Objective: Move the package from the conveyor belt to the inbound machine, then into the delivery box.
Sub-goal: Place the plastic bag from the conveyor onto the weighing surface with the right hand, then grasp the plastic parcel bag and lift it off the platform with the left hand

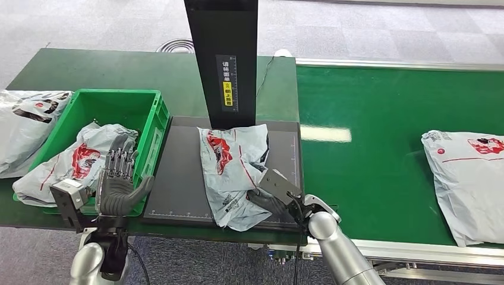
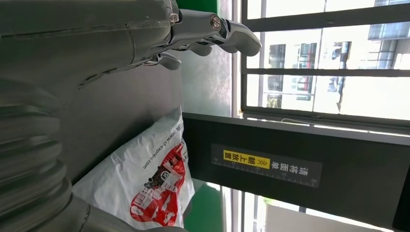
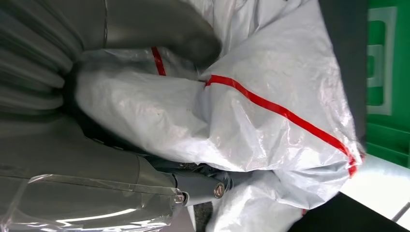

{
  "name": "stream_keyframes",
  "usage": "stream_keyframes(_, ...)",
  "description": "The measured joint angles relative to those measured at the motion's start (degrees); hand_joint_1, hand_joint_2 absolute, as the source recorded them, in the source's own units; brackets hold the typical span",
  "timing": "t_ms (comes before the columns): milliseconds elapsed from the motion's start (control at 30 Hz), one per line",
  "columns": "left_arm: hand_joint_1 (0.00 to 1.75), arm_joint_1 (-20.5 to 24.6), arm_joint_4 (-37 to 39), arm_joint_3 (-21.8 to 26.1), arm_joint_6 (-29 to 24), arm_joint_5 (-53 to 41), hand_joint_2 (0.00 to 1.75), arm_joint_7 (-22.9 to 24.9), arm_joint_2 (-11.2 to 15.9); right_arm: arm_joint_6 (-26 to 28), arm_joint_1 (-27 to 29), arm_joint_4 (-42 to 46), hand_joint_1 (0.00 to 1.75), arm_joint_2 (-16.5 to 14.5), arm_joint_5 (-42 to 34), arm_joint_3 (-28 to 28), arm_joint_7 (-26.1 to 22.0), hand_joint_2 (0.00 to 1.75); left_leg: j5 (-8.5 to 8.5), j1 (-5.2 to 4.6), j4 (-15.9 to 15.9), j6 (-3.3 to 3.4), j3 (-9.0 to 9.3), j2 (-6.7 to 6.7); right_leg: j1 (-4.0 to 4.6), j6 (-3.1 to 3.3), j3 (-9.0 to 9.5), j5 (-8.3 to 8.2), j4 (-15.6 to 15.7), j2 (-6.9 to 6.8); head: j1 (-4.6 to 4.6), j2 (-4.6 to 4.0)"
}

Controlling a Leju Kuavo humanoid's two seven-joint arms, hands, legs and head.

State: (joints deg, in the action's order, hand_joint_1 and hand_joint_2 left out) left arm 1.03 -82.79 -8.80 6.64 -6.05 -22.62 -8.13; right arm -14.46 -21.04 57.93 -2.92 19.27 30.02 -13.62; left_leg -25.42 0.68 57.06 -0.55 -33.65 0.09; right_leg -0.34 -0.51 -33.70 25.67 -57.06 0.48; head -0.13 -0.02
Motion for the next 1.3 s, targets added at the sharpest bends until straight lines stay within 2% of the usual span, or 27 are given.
stream_keyframes(167,0.0,0.4,1.3,-1.3,0.9,-0.4,1.75,0.0,-0.1,0.0,1.8,4.7,0.0,0.1,-2.2,-1.4,-4.4,0.0,0.0,-0.01,0.0,0.0,-0.01,0.0,-0.01,0.0,-0.01,0.0,0.0,0.0,-0.01,0.0)
stream_keyframes(367,0.0,0.8,2.3,-3.5,0.8,-1.1,1.75,-0.5,-0.6,1.9,2.7,9.3,0.0,0.3,-3.6,-5.2,-5.0,0.0,0.0,-0.01,0.0,0.01,-0.01,0.0,-0.02,-0.01,0.0,0.0,0.0,-0.01,0.0,0.0)
stream_keyframes(667,0.0,0.1,2.4,-4.1,-0.1,-2.1,1.75,-1.2,-0.9,8.9,8.3,20.0,0.0,-1.3,-9.8,-14.9,-6.8,0.0,-0.01,-0.01,0.0,0.0,-0.03,-0.01,-0.01,0.0,-0.02,0.01,0.0,-0.02,-0.01,0.0)
stream_keyframes(833,0.0,-0.2,2.6,-4.9,-1.4,-4.3,1.75,-1.2,-1.2,10.3,10.2,24.9,0.0,-2.4,-13.1,-20.2,-8.1,0.0,-0.02,-0.01,0.0,0.01,-0.03,-0.01,-0.01,-0.01,-0.01,0.01,0.0,-0.01,0.0,0.0)
stream_keyframes(1167,0.0,-0.3,2.6,-5.6,-1.5,-4.6,1.75,-1.2,-1.5,10.4,11.4,27.6,0.0,-3.3,-13.4,-22.7,-8.2,0.0,-0.01,-0.01,0.0,0.01,-0.01,-0.01,-0.01,-0.01,0.0,0.01,0.0,-0.01,0.0,0.0)
stream_keyframes(1300,0.0,0.3,3.0,-6.4,-3.9,-10.5,1.75,-0.7,-1.8,11.8,11.4,28.2,0.0,-3.6,-15.3,-23.5,-8.9,0.0,-0.01,-0.01,0.0,0.01,-0.02,-0.02,-0.01,-0.01,-0.02,0.01,0.0,-0.04,-0.02,0.0)
